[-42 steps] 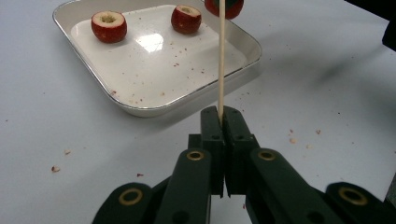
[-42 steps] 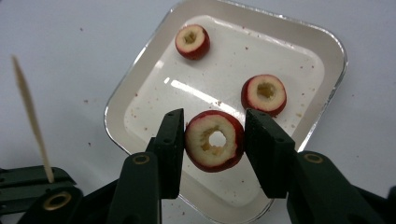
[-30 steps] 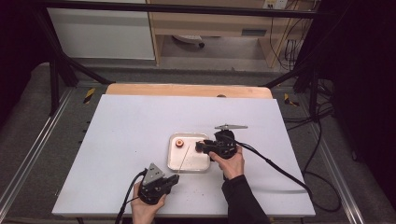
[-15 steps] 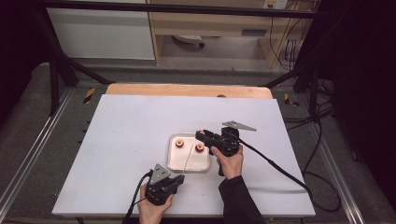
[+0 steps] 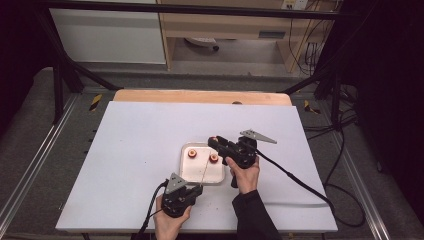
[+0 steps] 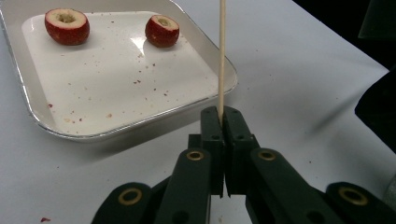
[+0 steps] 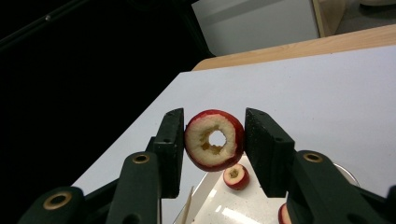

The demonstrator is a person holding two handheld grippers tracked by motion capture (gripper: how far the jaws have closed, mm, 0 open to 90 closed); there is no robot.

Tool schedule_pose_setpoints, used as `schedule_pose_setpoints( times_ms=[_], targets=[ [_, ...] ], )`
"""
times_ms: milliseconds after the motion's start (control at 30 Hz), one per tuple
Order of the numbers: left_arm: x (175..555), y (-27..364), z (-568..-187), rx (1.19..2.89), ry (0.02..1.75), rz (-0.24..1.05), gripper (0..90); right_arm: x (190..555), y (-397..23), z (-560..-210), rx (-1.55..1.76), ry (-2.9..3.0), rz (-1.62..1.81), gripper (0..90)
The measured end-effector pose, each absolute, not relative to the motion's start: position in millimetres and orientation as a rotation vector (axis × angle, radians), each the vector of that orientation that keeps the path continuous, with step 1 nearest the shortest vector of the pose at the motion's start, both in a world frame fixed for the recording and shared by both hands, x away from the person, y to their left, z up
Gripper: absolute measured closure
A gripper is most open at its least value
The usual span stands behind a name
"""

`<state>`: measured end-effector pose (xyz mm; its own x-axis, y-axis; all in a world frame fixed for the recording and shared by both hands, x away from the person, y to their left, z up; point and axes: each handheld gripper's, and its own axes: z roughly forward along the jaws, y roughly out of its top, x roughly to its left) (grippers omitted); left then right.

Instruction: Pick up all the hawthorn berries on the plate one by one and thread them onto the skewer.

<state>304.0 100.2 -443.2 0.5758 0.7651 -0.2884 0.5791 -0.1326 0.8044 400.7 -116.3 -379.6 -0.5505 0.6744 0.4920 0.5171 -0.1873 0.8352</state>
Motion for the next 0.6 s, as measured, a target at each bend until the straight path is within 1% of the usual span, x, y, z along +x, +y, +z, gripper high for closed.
schedule_pose_setpoints(
  times_ms=[600],
  targets=[
    [306.9,99.6,-442.3,1.794,1.119,0.207,88.3,395.9,-113.4,-382.0,1.37,1.921,1.878,59.7]
  ],
)
